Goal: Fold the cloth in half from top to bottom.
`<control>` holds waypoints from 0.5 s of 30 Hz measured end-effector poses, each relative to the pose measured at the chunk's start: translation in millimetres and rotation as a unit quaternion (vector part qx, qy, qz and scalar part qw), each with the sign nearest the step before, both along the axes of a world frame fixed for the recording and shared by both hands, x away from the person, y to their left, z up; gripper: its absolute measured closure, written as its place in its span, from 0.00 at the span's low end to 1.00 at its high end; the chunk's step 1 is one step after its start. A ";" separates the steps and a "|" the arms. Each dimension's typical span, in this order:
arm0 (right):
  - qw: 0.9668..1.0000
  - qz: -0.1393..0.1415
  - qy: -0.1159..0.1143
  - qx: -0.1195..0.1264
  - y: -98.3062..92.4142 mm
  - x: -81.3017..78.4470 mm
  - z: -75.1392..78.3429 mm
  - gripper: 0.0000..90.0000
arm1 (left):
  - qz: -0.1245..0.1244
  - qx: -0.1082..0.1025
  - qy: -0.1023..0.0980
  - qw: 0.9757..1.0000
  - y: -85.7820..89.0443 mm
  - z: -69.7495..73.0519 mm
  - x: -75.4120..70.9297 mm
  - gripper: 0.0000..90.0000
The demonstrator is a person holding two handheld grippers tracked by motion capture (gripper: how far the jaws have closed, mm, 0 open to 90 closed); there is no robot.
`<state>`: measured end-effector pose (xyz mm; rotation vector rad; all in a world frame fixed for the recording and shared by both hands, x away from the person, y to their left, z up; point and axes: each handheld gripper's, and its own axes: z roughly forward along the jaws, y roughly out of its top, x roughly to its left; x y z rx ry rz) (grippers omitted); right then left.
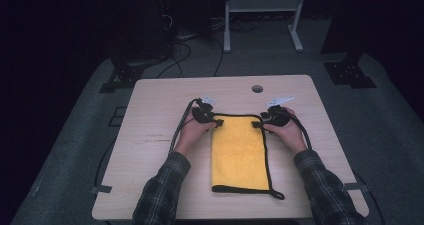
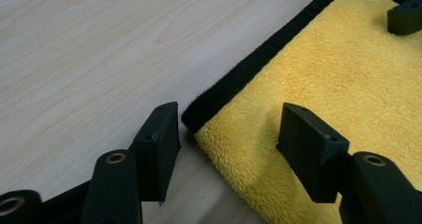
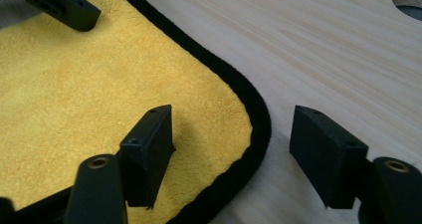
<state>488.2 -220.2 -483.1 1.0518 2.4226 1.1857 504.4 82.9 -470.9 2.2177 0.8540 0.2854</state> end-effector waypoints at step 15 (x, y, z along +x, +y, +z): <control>1.000 0.017 0.023 -0.005 7.9 -2.5 5.0 0.79 | -0.001 0.016 0.043 0.999 -10.6 8.5 -0.4 0.88</control>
